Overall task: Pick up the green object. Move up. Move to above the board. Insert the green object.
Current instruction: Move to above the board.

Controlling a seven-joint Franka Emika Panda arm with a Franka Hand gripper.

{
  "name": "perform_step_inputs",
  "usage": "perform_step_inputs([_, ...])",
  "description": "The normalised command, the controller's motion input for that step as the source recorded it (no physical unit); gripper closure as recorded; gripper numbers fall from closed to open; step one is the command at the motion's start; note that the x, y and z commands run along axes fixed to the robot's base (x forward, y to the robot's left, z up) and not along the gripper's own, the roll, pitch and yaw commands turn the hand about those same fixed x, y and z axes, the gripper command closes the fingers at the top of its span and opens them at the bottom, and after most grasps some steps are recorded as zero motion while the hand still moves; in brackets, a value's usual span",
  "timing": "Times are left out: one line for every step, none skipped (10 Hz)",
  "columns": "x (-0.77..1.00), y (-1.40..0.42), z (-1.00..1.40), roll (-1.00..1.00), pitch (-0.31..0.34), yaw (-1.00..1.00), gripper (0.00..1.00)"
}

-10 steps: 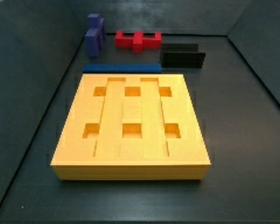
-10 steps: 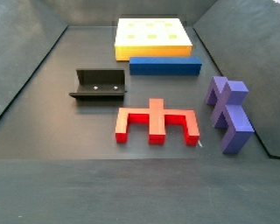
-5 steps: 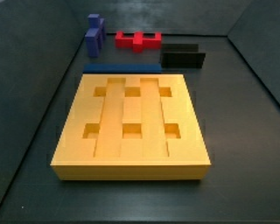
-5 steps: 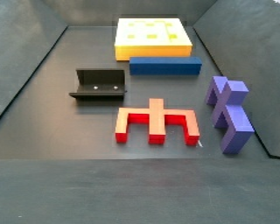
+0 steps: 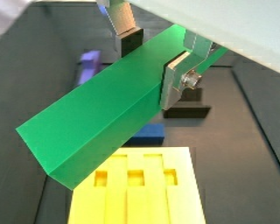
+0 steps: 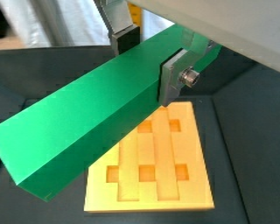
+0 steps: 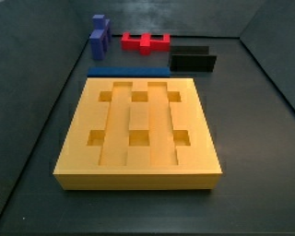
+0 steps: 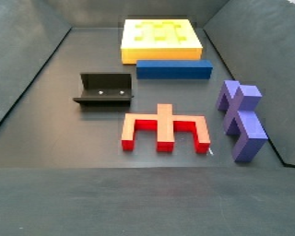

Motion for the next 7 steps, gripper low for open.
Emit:
perform_step_inputs([0.07,-0.17,0.04,0.0,0.116,1.0,1.0])
perform_step_inputs([0.06,-0.12,0.04,0.0,0.122,1.0,1.0])
perform_step_inputs([0.07,-0.07,0.03,0.0,0.139,1.0,1.0])
perform_step_inputs([0.07,-0.06,0.02,0.01,0.153,1.0,1.0])
perform_step_inputs([0.07,-0.05,0.02,0.01,0.181,1.0,1.0])
perform_step_inputs([0.07,-0.04,0.02,0.02,0.205,1.0,1.0])
perform_step_inputs([0.06,-0.04,0.04,0.02,0.254,1.0,1.0])
